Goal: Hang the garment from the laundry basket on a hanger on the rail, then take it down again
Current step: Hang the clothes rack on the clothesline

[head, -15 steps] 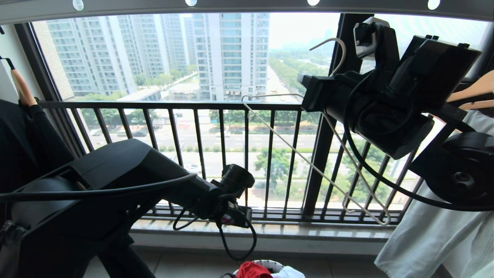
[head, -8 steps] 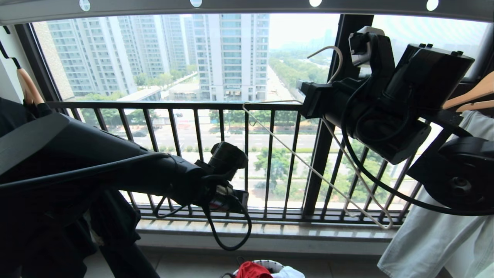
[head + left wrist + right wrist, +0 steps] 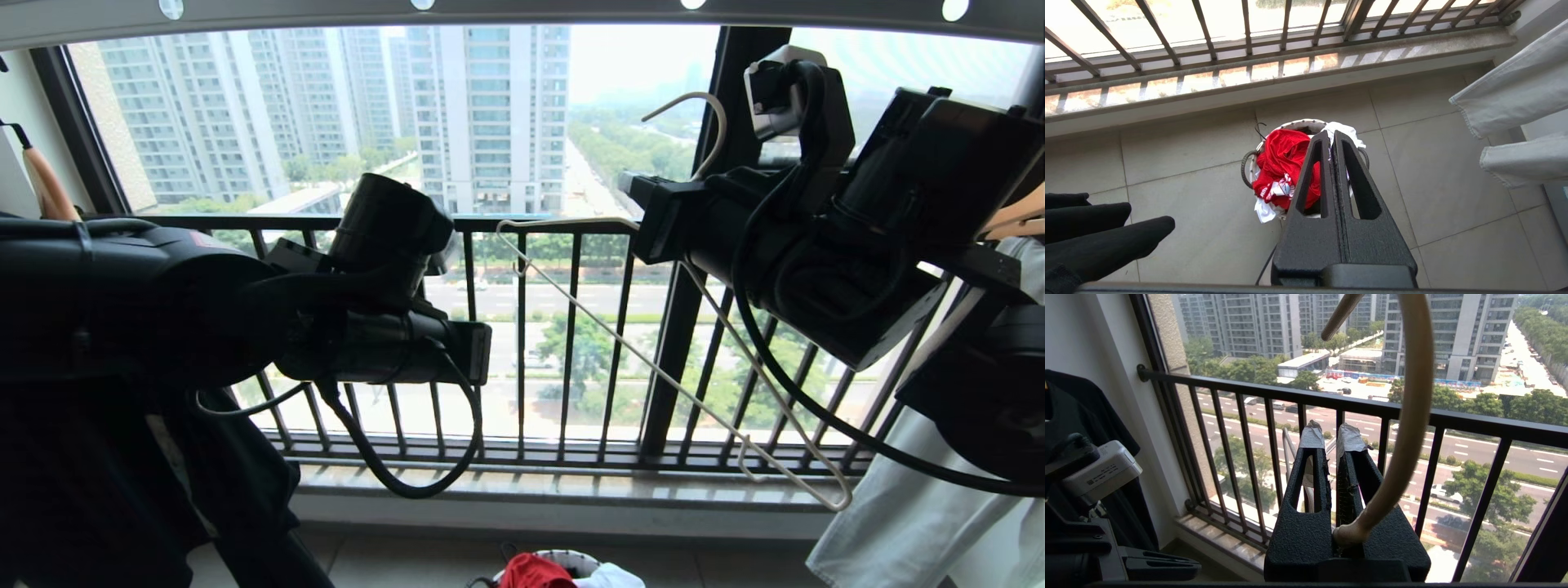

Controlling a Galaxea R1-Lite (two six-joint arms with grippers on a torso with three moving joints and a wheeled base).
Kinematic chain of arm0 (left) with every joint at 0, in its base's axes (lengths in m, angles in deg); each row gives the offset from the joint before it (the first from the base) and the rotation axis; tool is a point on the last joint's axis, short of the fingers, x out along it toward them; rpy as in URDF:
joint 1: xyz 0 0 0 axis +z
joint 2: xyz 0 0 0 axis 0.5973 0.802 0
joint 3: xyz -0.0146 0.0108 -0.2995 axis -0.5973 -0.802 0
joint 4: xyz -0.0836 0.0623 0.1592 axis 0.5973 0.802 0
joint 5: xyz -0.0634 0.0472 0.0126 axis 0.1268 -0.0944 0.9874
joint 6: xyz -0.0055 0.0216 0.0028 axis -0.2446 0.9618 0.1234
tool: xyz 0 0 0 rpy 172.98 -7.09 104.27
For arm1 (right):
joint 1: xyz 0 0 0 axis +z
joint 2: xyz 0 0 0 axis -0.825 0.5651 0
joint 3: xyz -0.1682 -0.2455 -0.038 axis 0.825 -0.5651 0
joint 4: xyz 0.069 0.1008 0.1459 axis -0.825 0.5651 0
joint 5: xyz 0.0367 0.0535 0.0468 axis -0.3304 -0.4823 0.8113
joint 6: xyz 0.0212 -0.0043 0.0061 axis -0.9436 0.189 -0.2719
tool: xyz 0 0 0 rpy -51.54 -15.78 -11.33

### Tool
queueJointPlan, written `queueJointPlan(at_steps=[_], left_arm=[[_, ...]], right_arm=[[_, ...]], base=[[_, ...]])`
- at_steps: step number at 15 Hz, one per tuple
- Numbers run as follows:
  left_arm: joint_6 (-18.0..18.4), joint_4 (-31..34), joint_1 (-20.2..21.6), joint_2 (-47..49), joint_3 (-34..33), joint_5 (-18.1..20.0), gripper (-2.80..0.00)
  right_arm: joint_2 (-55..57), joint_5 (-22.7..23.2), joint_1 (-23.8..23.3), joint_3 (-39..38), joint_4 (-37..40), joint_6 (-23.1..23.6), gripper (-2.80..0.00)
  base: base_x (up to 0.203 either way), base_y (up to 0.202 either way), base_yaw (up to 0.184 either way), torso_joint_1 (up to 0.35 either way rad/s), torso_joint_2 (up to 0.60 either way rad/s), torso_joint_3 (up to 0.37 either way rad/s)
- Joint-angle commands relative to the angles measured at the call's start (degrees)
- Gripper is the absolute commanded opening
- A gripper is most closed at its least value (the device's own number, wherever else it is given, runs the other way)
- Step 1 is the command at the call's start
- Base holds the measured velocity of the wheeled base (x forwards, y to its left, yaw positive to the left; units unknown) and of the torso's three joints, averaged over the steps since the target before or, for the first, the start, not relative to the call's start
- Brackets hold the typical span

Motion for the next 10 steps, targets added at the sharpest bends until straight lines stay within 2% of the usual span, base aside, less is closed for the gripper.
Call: queueJointPlan(at_steps=[1, 7, 10], left_arm=[[-0.28, -0.15, -0.59, -5.24, -0.06, 0.01, -2.8], [-0.1, -0.29, 1.23, -10.71, 0.53, -0.11, -2.8], [-0.36, -0.47, 1.23, -11.68, 0.79, 0.15, -2.8]], right_arm=[[-1.93, -1.61, 0.35, -0.69, -1.82, -0.03, -2.8], [-6.85, -3.61, 1.76, -2.27, -2.34, 0.25, -2.8], [-10.3, -6.07, 1.75, -2.21, -1.47, 0.71, -2.8]], base=[[0.0, 0.0, 0.0, 0.0, 0.0, 0.0], [0.0, 0.0, 0.0, 0.0, 0.0, 0.0], [0.0, 0.0, 0.0, 0.0, 0.0, 0.0]])
